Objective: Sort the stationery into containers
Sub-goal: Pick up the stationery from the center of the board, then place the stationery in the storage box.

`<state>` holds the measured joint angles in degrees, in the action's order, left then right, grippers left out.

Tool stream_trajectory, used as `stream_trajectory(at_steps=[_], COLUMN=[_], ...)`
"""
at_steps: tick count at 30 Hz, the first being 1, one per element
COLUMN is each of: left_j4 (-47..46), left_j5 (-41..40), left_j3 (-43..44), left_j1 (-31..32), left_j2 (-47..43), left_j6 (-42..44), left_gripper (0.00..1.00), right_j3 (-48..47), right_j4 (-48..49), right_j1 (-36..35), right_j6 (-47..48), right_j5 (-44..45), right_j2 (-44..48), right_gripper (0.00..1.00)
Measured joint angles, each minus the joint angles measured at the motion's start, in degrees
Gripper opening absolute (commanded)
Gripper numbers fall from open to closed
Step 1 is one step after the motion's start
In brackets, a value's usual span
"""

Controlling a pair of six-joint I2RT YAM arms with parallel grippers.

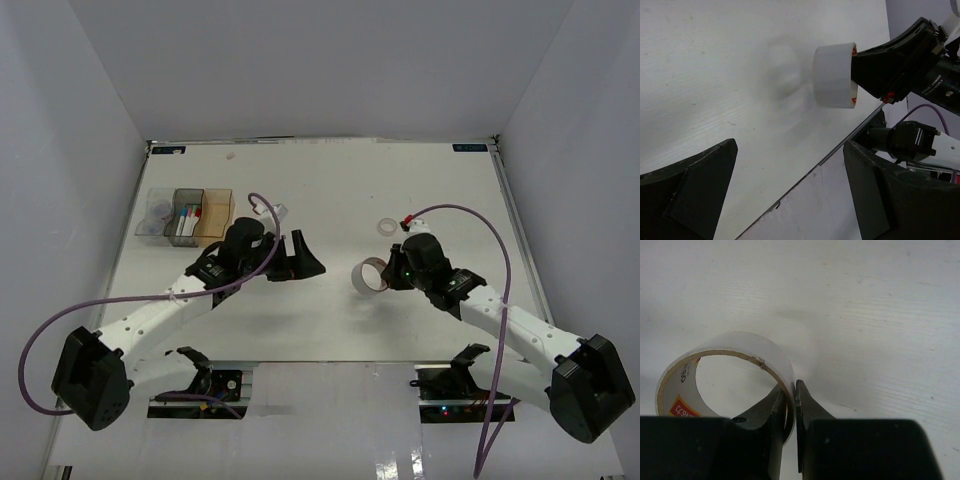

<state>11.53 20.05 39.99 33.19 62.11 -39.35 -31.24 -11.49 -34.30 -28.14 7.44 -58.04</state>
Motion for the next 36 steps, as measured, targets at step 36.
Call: stream_trajectory(at_steps=[36], left_j4=[-16.26], left_j5=[-5.11], left_j3=[4.74], left_j1=[12.15], left_j2=[16.46], left_j6=[-10.21], left_gripper=[0.63], right_j3=[-2.36], right_j4=[14.93], right_j1=[-6.54], right_j6=[-2.64], right_j5=[-4.33], right_j2=[-6.10], right_gripper=[0.13])
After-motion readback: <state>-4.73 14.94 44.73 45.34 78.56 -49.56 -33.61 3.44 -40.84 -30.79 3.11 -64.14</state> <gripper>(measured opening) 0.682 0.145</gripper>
